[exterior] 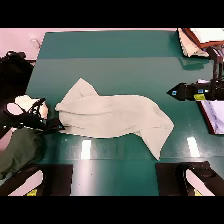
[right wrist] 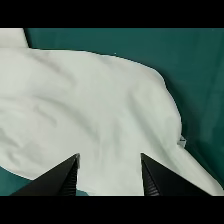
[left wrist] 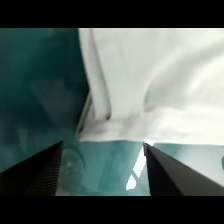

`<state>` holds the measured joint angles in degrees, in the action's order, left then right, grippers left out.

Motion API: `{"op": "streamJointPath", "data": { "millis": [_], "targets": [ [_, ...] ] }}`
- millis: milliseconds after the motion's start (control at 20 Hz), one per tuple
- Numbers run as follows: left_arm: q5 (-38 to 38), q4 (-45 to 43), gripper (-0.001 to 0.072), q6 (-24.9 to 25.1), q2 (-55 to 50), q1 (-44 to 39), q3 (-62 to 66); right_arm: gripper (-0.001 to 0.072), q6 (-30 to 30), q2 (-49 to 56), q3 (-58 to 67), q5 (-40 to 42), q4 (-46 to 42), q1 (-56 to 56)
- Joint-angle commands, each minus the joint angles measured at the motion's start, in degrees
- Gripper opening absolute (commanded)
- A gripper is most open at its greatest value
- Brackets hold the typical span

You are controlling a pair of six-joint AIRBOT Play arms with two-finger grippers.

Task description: Fold the shirts.

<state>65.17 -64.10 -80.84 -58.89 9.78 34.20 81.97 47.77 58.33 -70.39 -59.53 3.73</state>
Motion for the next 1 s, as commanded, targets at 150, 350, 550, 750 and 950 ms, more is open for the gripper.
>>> {"op": "streamJointPath", "data": {
  "millis": [150,350,550,750,950],
  "targets": [
    [-5.2,3.8,0.0550,1.3,0.3,-5.4,-3.0,0.0433,0.0,-0.1,0.0,-0.8,0.0,0.0],
    [-0.4,3.6,0.0023,1.1,0.3,-5.6,-0.6,0.0433,-0.4,-0.1,-0.3,-3.7,-3.0,1.2],
    [1.5,3.7,0.0023,0.7,1.1,-5.6,5.2,0.0433,-2.4,-0.1,-8.0,-11.7,-6.8,12.9],
    [1.8,4.5,0.0023,0.7,1.1,-5.6,8.8,0.0562,-5.3,3.4,-21.7,-12.0,-6.0,30.2],
    [1.7,5.6,0.0023,0.7,1.1,-5.6,8.9,0.0500,-10.5,10.1,-28.8,-6.0,2.9,34.2]
  ]
}}
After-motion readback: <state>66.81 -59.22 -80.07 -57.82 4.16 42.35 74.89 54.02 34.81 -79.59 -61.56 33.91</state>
